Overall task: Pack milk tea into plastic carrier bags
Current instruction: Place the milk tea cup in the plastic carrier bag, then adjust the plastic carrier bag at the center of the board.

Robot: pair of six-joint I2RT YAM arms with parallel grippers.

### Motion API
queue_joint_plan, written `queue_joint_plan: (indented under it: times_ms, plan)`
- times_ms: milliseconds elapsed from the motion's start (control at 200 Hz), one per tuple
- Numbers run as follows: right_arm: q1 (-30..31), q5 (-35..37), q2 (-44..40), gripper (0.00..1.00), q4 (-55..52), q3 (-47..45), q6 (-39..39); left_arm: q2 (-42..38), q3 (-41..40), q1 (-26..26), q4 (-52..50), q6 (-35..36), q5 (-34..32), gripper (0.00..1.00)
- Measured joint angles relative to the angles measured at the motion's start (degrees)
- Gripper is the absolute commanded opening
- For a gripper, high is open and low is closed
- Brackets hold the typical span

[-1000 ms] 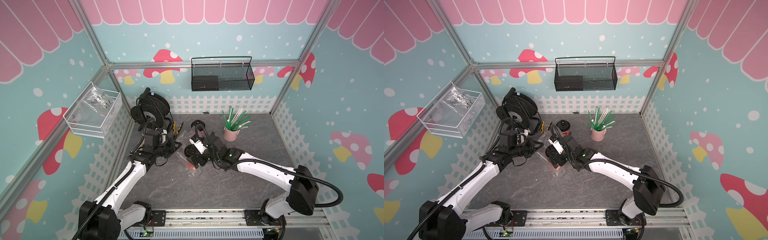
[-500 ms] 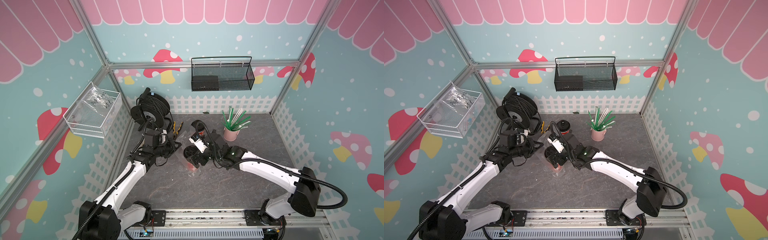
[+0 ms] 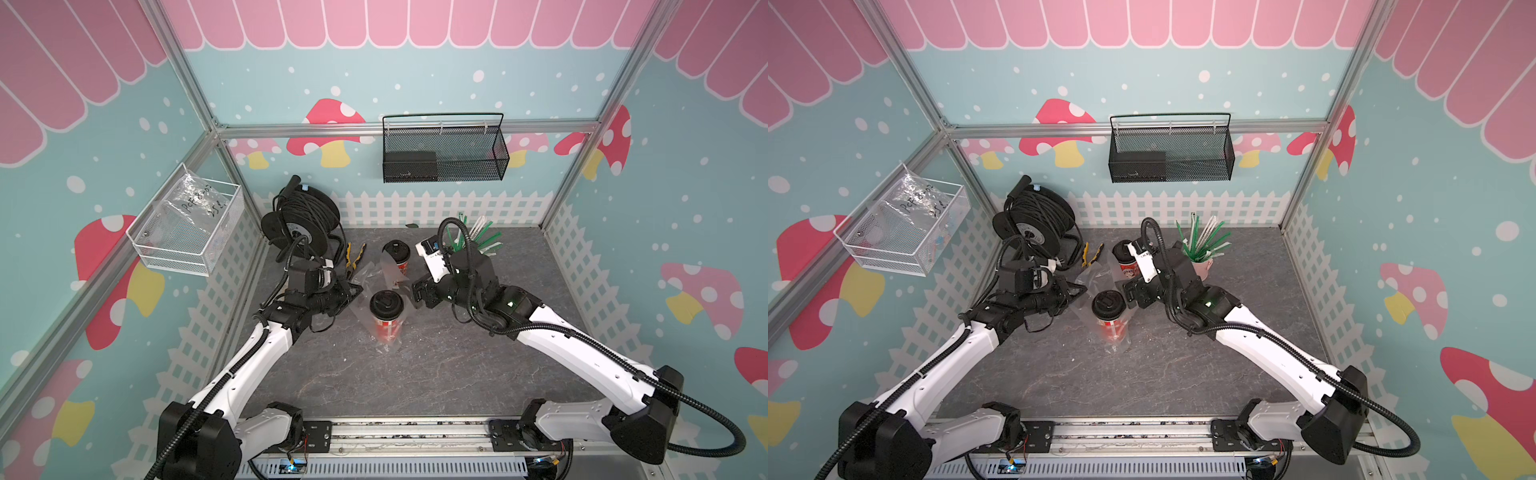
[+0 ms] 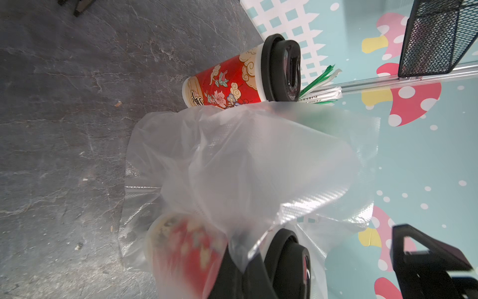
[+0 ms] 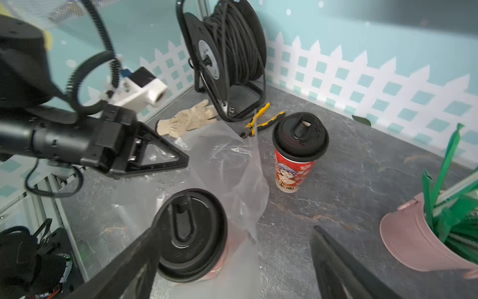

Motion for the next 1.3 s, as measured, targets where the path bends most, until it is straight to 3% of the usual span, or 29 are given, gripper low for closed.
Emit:
queue_joint_plan:
  times_ms: [130,415,540,781,1116,1301]
  plan:
    - [-4.11,-4.26,4.85,0.73,1.2,-2.23,1.07,0.0,0.0,0.0,0.0,0.0,0.0,0.0]
    - [-4.15,-11.58,8.0,0.13,2.6,-4.2,4.5,0.0,0.0,0.0,-0.11,0.0,0.04,0.0]
    - [-3.82,-12.55,6.29,0.0,4.79,-5.38,8.96,0.0,0.24,0.0,-0.55,0.0,0.22,0.0]
    - [-2.36,-11.17,4.72,0.0,3.45,-3.58,12.61,-0.17,3.69,-0.02,-2.62,0.2,0.39,0.0]
    - [-2.29,-9.68,4.22,0.0,-6.05,8.07,14.56,-2.93,12.24,-1.36,-11.04,1.99,-1.18,0.0]
    - [-2.27,-10.38,2.29,0.0,-8.26,7.93,15.41,-4.61,13.62,-2.58,-15.56,3.19,-2.45,0.0]
